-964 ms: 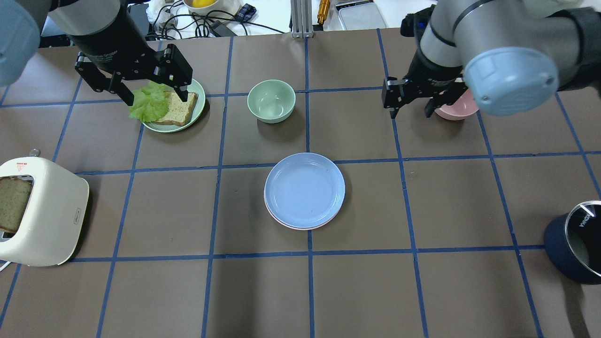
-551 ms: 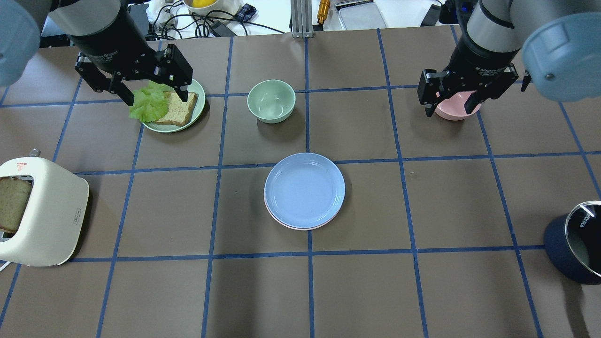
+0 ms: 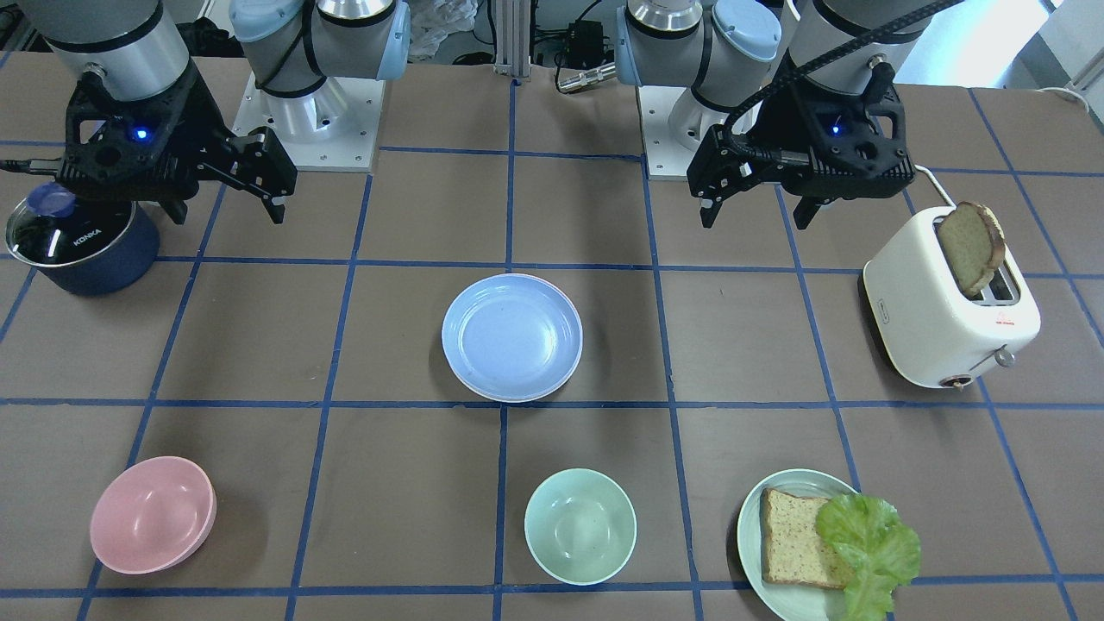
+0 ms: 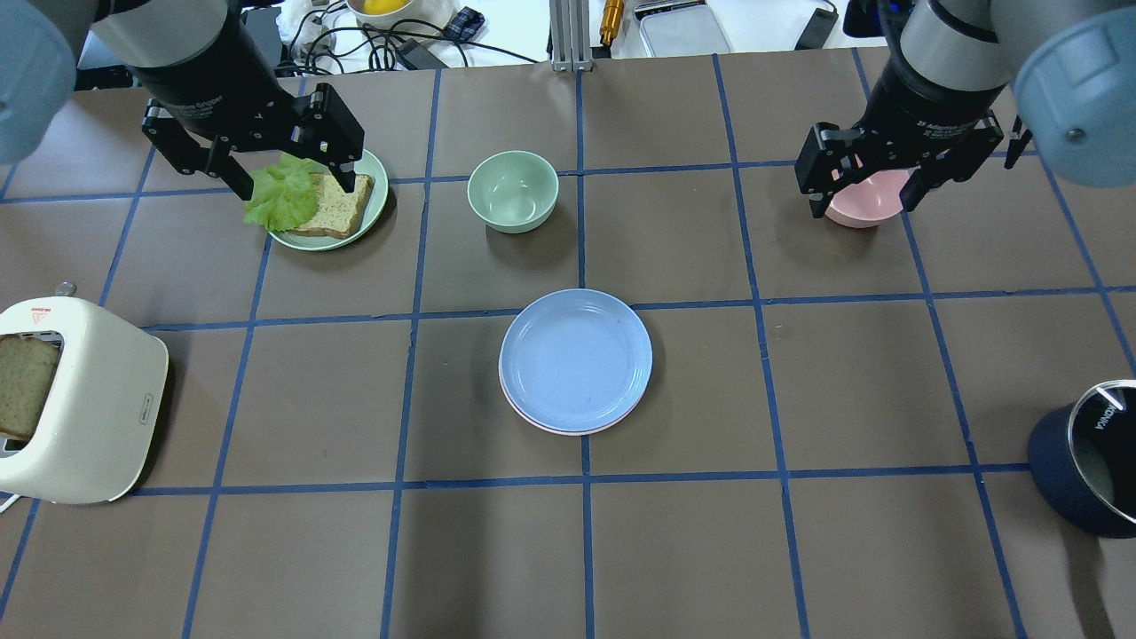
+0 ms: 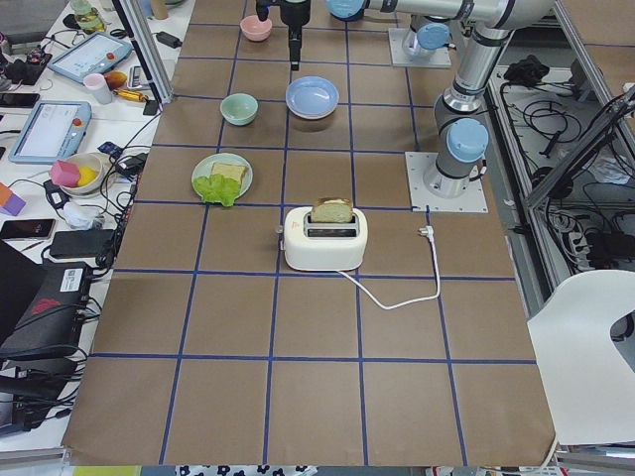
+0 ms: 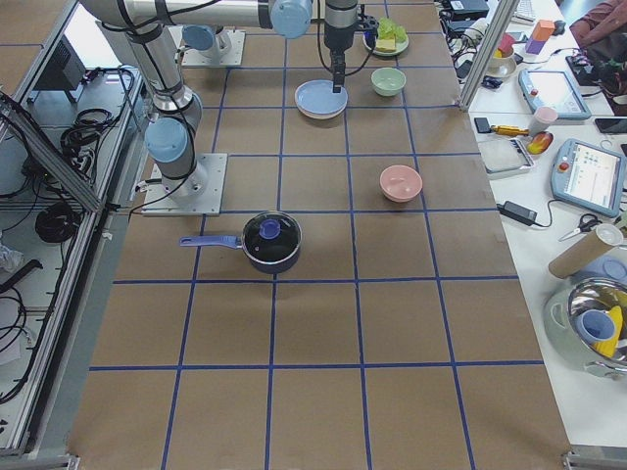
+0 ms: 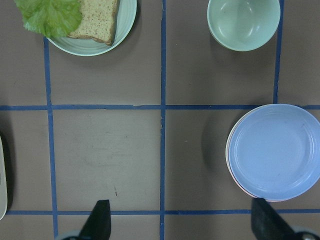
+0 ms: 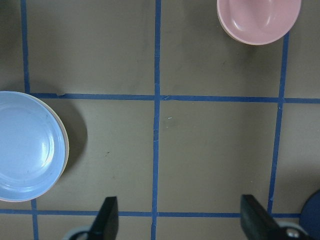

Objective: Stack three plates with pink and blue

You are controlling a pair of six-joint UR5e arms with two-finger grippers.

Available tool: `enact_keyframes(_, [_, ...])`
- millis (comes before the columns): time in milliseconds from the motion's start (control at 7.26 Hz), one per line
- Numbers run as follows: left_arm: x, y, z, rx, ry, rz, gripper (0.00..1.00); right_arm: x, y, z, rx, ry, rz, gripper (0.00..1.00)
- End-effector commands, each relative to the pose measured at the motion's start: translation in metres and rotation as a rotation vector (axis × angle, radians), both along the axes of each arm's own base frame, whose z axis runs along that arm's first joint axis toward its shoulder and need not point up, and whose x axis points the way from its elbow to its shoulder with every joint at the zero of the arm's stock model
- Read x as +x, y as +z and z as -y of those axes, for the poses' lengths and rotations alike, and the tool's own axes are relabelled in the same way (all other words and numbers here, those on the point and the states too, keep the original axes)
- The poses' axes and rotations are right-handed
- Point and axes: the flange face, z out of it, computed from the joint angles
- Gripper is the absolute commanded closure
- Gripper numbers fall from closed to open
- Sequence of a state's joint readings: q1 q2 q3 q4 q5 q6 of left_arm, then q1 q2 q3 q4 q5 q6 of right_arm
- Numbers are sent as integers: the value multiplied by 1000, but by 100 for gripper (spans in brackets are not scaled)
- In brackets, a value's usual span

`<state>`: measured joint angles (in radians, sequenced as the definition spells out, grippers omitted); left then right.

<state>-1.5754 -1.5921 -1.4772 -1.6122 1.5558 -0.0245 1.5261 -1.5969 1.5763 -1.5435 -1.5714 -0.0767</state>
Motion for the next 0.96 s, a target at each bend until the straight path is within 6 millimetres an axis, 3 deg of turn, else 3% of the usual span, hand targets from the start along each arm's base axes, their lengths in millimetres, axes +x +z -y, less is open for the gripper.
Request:
enact_keyframes(0, [0,1,-1,0,0,1,0,4,14,-8,10,0,4,0])
enact_keyframes(826, [1,2,-1,-2,-12,15,0,6,15,-15,19,12,9,0])
